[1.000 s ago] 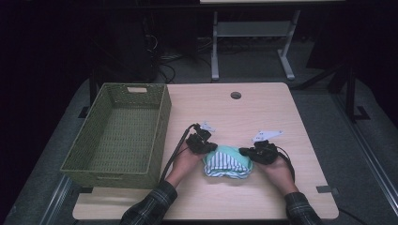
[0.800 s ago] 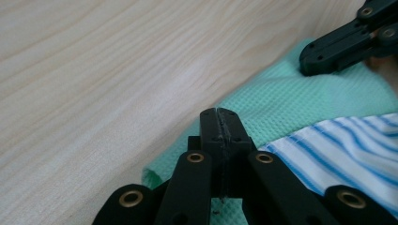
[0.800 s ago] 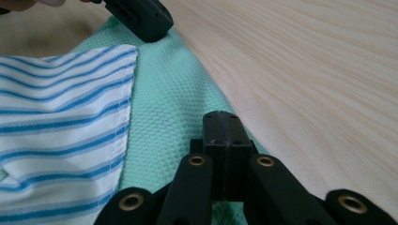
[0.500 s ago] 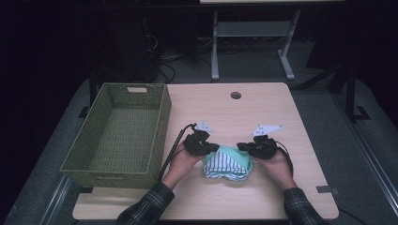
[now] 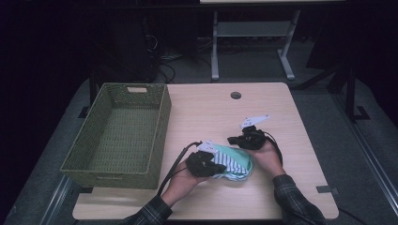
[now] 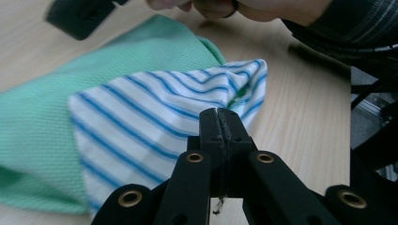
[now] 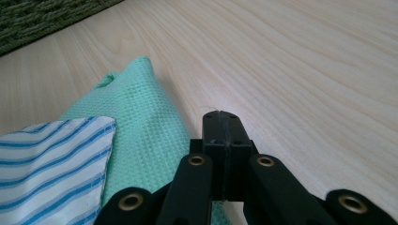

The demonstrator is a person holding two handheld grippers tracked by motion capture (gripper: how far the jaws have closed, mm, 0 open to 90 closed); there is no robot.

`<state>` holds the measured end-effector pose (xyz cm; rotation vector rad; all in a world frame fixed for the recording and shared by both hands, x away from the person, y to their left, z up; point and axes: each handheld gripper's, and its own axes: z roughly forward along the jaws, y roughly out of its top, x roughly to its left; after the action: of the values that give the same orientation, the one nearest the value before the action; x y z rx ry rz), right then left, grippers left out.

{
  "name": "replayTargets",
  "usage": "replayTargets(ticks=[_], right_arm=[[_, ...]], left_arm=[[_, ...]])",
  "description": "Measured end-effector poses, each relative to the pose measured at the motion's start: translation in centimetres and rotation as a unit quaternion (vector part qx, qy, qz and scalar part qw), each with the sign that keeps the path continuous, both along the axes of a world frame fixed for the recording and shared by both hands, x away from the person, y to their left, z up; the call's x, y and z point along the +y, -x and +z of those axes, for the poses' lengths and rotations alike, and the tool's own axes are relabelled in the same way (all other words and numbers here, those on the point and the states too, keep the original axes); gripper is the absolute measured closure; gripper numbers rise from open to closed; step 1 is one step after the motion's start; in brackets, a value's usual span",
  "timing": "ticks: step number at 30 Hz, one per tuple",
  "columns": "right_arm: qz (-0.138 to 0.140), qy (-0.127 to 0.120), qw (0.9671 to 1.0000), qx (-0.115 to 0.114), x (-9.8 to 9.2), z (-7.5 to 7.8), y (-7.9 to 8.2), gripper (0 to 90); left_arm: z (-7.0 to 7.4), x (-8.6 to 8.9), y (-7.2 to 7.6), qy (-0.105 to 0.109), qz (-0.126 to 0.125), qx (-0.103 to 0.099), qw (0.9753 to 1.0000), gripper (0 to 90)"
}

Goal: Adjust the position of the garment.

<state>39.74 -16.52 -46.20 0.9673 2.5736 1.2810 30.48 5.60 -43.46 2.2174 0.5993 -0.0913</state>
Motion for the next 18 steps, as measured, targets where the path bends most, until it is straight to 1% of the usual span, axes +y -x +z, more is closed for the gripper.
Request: replayTargets(ticks=[1,3,5,6,9,10,12,14,18], right_arm=[[0.002,-0.001,1.0000,0.002,0.1,-0.1,-0.1,89.9],[0.004,0.001,1.0000,0.009,0.3,-0.4,-0.1,89.9],[0.009,0.003,0.9999,0.014,0.4,-0.8,-0.2,89.9],[0.011,0.003,0.9998,0.016,0.4,-1.0,-0.2,89.9],[0.010,0.008,0.9997,0.021,0.4,-1.4,-0.2,89.9],[0.011,0.008,0.9997,0.022,0.3,-1.4,-0.2,89.9],[0.012,0.007,0.9997,0.022,0.3,-1.6,-0.2,89.9],[0.012,0.008,0.9996,0.025,0.2,-1.6,0.0,89.9],[0.016,0.009,0.9995,0.026,0.2,-1.5,0.0,89.9]], left_arm=[[-0.2,-0.2,0.0,-0.007,-0.007,-0.001,0.9999,89.0],[-0.5,-0.6,0.2,-0.008,-0.010,0.003,0.9999,89.0],[-0.8,-0.8,0.4,-0.016,-0.016,0.003,0.9997,89.0],[-1.0,-1.0,0.5,-0.016,-0.016,0.004,0.9997,89.0],[-1.4,-1.2,0.5,-0.025,-0.020,0.008,0.9994,89.0],[-1.5,-1.3,0.5,-0.025,-0.020,0.009,0.9994,89.0],[-1.7,-1.4,0.5,-0.034,-0.023,0.005,0.9991,89.0],[-1.9,-1.4,0.5,-0.035,-0.023,0.008,0.9991,89.0],[-1.9,-1.4,0.4,-0.040,-0.023,0.007,0.9989,89.0]])
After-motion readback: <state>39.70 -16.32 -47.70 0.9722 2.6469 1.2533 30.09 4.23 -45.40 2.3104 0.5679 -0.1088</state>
